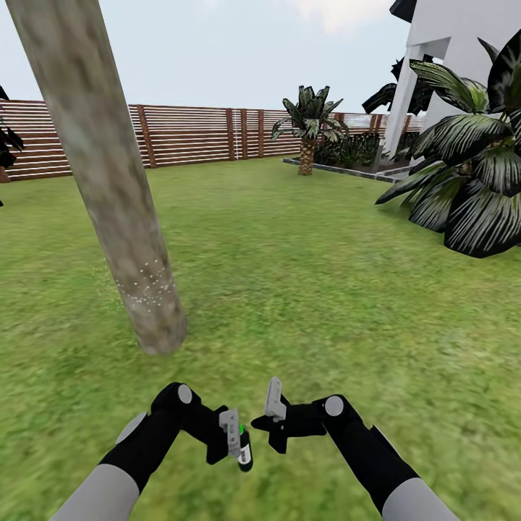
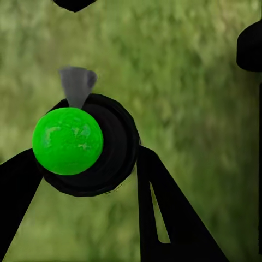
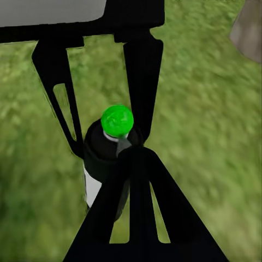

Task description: In the garden, pick up the pesticide atomizer on the floor and spray pesticide onto both trees until each tree trunk is fully covered.

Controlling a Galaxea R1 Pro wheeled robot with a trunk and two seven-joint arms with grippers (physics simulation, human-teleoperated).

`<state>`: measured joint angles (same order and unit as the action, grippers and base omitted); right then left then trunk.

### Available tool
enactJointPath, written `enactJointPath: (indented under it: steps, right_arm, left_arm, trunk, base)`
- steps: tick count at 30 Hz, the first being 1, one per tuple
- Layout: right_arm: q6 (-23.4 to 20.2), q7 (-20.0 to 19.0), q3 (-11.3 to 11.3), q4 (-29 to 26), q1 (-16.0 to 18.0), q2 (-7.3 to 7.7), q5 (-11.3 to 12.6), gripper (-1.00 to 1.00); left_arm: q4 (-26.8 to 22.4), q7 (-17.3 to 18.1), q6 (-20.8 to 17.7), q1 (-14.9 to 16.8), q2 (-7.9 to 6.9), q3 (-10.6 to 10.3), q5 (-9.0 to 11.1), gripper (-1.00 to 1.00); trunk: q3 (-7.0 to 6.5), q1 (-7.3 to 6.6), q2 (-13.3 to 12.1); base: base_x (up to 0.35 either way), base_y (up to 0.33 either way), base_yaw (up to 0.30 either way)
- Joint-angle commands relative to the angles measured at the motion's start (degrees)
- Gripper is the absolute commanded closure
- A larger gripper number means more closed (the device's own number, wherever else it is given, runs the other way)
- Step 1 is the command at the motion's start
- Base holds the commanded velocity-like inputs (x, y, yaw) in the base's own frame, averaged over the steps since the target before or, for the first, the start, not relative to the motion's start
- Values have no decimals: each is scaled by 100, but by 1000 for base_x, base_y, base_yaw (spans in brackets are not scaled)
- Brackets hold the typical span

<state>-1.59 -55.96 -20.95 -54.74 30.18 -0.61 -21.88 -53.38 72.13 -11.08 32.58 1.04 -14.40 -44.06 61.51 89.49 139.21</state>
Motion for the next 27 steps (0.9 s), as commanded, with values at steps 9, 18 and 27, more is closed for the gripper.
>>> enactJointPath:
  steps: [9,18,27]
  right_arm:
    - [-17,-21,4,-11,3,-1,-32,100]
    - [-17,-21,10,-10,2,-1,-33,100]
    - [-17,-18,12,-5,3,-1,-34,100]
  left_arm:
    - [-58,29,-61,-6,85,8,-14,100]
    - [-58,29,-61,-6,140,1,-14,100]
    - [-43,23,-61,-6,136,10,-19,100]
  trunk:
    - [5,-1,2]
    - [5,-1,2]
    - [5,-1,2]
  base:
    - [0,0,0]
    - [0,0,0]
    - [0,0,0]
